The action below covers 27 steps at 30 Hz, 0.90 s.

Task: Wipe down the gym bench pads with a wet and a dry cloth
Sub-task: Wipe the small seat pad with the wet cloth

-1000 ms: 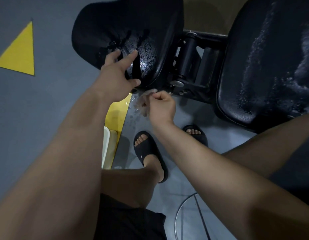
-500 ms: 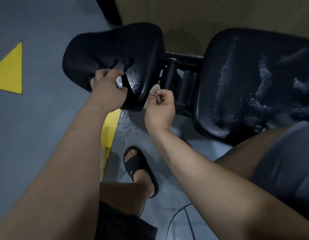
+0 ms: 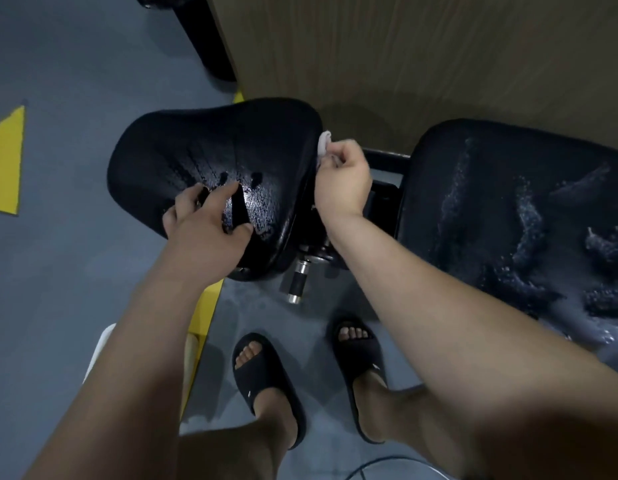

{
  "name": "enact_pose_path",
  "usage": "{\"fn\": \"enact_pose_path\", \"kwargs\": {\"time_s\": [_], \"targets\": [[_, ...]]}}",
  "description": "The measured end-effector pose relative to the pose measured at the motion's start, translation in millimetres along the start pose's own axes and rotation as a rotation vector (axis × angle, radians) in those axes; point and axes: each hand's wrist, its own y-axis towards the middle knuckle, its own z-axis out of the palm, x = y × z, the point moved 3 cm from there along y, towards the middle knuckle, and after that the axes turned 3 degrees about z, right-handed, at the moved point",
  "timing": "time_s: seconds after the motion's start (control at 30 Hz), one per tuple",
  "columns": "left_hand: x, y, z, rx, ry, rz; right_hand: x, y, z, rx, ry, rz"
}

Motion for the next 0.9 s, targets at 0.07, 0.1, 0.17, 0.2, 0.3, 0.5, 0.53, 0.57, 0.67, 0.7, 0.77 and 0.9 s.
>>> {"fn": "enact_pose_path", "kwargs": {"time_s": [0.07, 0.1, 0.17, 0.2, 0.3, 0.5, 0.53, 0.57, 0.67, 0.7, 0.77, 0.9], "targets": [[-1.3, 4.6, -0.3, -0.002, -0.018, -0.012, 4.6, 23.9, 5.7, 0.014, -0.048, -0.035], [-2.7, 6.8, -0.5, -0.005, -0.031, -0.017, 8.6, 35.5, 9.0, 0.029, -0.066, -0.039], [-6.1, 9.7, -0.4, -0.013, -0.054, -0.025, 16.0, 57.4, 15.5, 0.094, -0.083, -0.026], [-8.2, 10.5, -0.4, -0.024, -0.058, -0.025, 20.0, 67.1, 18.0, 0.147, -0.084, -0.015], [-13.9, 12.4, 0.9, -0.057, -0.061, -0.034, 33.9, 82.8, 12.4, 0.325, -0.091, 0.038], [-20.1, 12.7, 2.5, -0.065, -0.085, -0.064, 42.9, 84.4, -19.3, 0.451, -0.115, 0.105], [-20.3, 12.6, 2.8, -0.064, -0.084, -0.066, 49.8, 87.3, -22.2, 0.403, -0.126, 0.071], [-20.6, 12.6, 3.3, -0.061, -0.083, -0.067, 58.5, 89.2, -22.8, 0.361, -0.132, 0.026], [-19.7, 13.3, 3.6, -0.064, -0.082, -0.070, 79.1, 84.5, -11.9, 0.379, -0.163, -0.067], [-19.1, 13.7, 3.6, -0.068, -0.084, -0.071, 82.2, 79.5, -6.5, 0.411, -0.214, -0.081], [-18.5, 13.5, 4.0, -0.073, -0.086, -0.070, 81.0, 75.2, -0.7, 0.454, -0.359, -0.084], [-17.4, 13.7, 4.8, -0.067, -0.086, -0.058, 73.4, 81.5, -8.2, 0.531, -0.416, -0.054]]}}
